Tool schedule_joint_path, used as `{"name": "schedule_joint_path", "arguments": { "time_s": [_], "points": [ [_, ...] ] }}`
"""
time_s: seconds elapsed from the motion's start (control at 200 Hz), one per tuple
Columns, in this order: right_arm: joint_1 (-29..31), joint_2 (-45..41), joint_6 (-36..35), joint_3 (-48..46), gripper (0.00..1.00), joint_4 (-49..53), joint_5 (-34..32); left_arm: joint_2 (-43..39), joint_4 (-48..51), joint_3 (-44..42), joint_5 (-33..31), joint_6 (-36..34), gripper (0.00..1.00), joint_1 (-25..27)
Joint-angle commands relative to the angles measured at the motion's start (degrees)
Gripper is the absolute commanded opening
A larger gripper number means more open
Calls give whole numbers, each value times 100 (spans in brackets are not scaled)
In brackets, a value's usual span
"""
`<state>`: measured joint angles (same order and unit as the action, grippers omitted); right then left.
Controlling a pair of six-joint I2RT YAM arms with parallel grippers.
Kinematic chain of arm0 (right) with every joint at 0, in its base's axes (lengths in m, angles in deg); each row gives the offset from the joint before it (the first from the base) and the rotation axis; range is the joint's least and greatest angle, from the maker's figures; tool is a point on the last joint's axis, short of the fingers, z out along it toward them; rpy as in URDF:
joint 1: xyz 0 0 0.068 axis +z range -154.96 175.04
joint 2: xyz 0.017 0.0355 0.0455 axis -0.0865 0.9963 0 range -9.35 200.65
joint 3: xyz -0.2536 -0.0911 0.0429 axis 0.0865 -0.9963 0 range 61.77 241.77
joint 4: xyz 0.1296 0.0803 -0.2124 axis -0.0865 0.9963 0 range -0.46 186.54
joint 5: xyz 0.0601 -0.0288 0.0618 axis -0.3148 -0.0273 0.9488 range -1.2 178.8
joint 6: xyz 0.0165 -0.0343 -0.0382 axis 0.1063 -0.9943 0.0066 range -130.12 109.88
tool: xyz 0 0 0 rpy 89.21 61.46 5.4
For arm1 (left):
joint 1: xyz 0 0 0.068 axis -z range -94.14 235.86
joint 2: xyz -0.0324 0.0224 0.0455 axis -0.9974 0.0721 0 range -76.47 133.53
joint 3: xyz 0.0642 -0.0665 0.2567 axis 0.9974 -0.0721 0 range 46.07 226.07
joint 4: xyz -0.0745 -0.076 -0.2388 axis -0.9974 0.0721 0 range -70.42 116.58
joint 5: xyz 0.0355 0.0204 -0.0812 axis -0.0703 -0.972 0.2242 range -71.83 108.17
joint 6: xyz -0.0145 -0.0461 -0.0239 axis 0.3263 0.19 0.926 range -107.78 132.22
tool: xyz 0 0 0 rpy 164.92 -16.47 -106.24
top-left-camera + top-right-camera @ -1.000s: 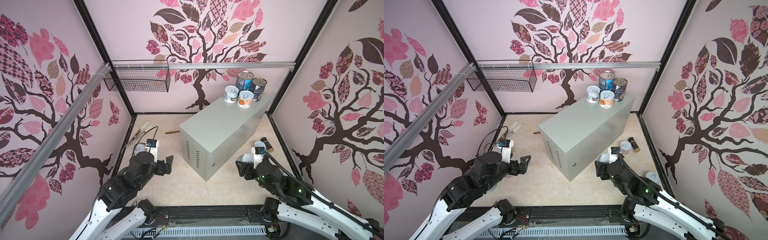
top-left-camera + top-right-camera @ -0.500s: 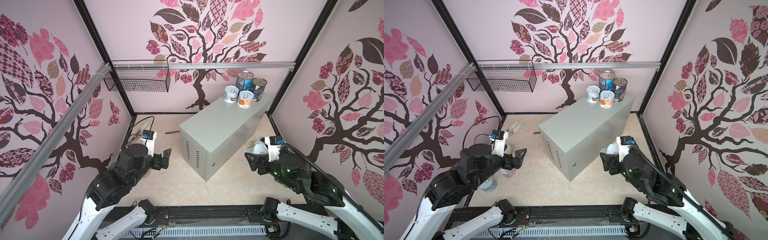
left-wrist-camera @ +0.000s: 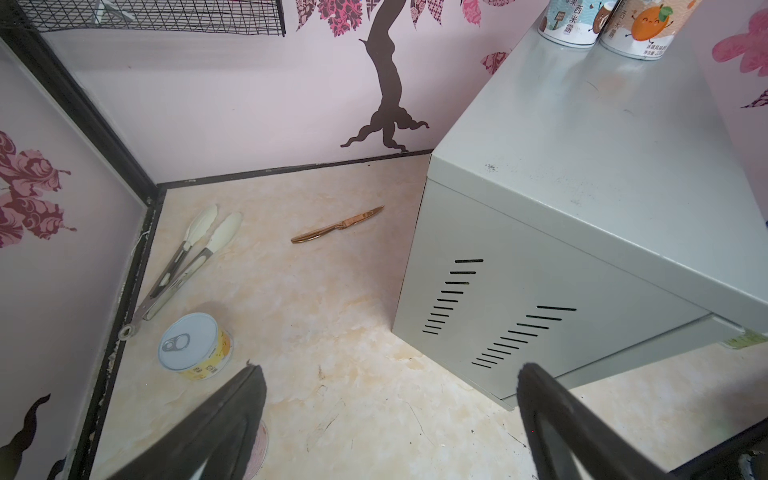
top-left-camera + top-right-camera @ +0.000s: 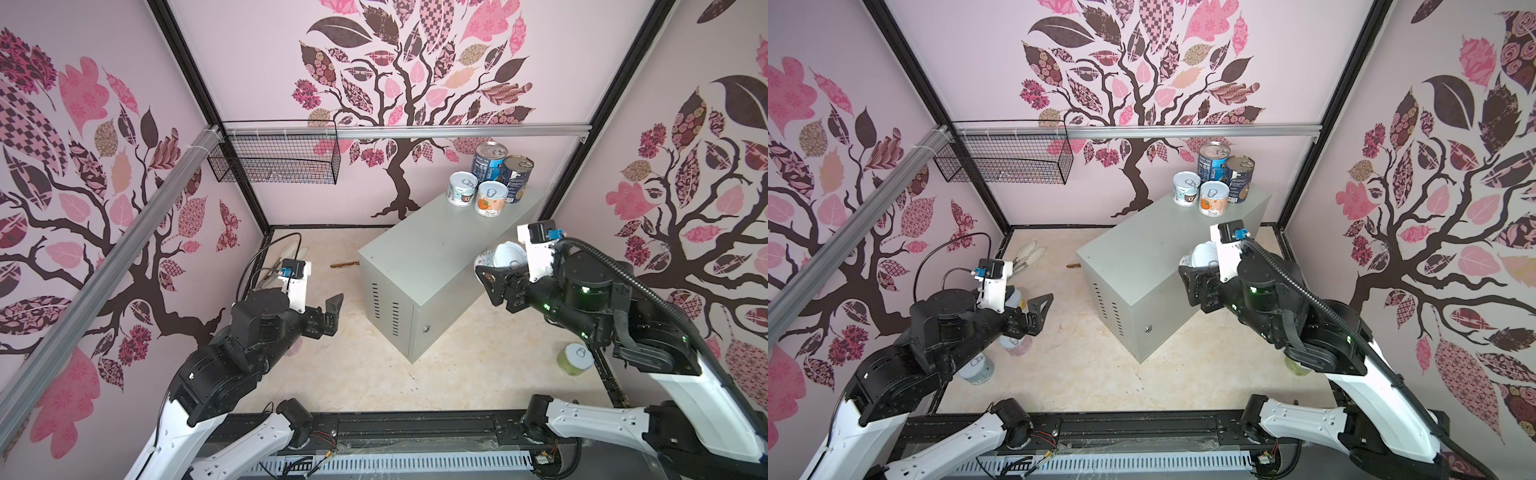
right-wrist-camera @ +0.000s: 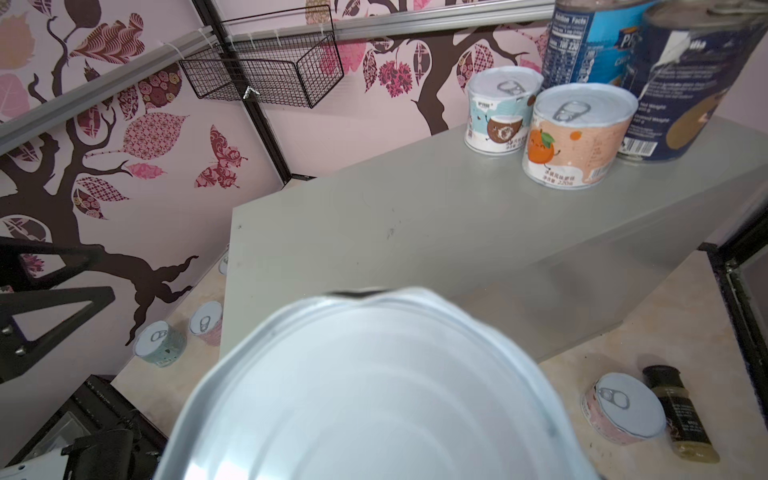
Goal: Place and organize the canned foods onto the counter
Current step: 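Carry the light-blue can up over the cabinet top with the right gripper, then lower the light-blue can beside the white-lidded cans with the right gripper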
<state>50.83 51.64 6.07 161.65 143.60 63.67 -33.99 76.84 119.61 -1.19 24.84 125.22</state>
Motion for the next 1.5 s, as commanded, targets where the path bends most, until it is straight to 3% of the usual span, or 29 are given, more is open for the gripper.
{"name": "schedule_joint_path", "arguments": {
  "time_s": [0.0, 0.18, 0.35, 0.49, 0.64, 1.12, 1.495],
  "points": [
    [28, 437, -395, 786, 41, 41, -177, -77, -389, -379, -39, 72, 98, -40],
    [-46, 1354, -667, 1764, 40, 32, -367, -183, -778, -991, 151, 170, 98, -51],
    [-839, 2556, -639, 3280, 40, 504, 450, -397, -986, -1358, 87, 160, 98, -50],
    [-1031, 3537, -810, 4535, 41, 762, 469, -687, -1049, -1654, -21, 225, 98, -50],
    [-1753, 4133, -495, 4928, 40, 706, 1227, -816, -1175, -2172, 180, 619, 98, -7],
    [-2172, 5255, -414, 4944, 42, 63, 1187, -772, -1330, -2579, 123, 532, 98, 292],
    [-2334, 5572, -468, 4932, 45, 65, 828, -794, -1331, -2601, 101, 522, 98, 336]
  ]
}}
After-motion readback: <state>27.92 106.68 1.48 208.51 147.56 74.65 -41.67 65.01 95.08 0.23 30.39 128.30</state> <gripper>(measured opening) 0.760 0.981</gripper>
